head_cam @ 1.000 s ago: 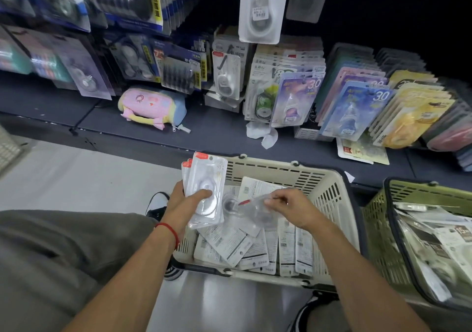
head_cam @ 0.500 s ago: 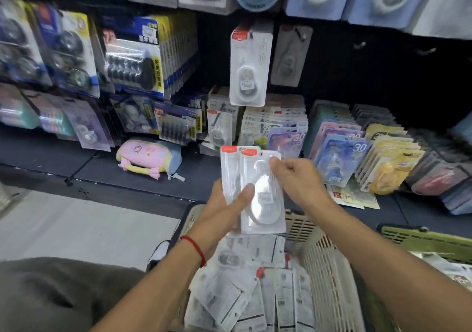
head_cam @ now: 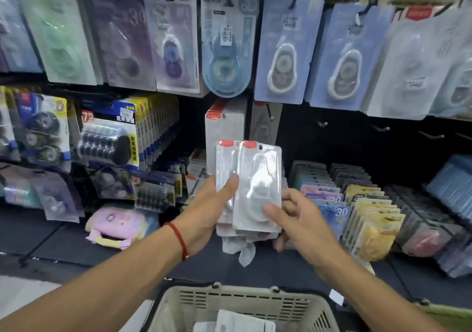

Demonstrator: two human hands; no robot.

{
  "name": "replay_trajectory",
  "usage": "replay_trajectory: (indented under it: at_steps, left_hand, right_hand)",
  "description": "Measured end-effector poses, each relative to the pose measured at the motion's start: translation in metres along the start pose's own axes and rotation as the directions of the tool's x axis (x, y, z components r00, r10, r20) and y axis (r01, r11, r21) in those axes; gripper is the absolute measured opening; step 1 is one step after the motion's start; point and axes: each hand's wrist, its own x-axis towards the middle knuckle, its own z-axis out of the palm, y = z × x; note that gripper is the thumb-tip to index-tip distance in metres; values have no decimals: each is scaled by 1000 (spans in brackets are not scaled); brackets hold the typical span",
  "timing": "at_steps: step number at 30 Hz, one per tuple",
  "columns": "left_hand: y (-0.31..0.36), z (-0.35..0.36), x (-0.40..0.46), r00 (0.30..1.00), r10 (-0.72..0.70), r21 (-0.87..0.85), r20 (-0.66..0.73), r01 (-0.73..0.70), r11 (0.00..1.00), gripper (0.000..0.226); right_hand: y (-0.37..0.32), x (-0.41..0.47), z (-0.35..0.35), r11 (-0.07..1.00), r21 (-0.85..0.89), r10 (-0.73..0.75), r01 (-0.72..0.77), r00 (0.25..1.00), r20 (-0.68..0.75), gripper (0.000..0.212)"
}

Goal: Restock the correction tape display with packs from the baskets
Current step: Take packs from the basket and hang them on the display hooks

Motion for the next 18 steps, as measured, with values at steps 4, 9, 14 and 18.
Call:
replay_trajectory:
  at_steps: [4,9,14,18]
  left_hand:
    - [3,-1,14,987,93,-21,-131,-97,995,44]
    - [3,-11,17,880,335,220,-337,-272,937,37]
    - [5,-13,16,852,355,211,-384,-293,933,38]
    - [7,-15,13,846,357,203,-397,-298,933,41]
  right_hand:
    - [-4,13,-7,988,49,-141,147,983,-115,31]
    - [-2,33,-15,979,-11,-200,202,960,-194,24]
    - [-2,45,-13,971,-26,-239,239,949,-205,24]
    - [-4,51,-9,966,39,-241,257,942,-235,27]
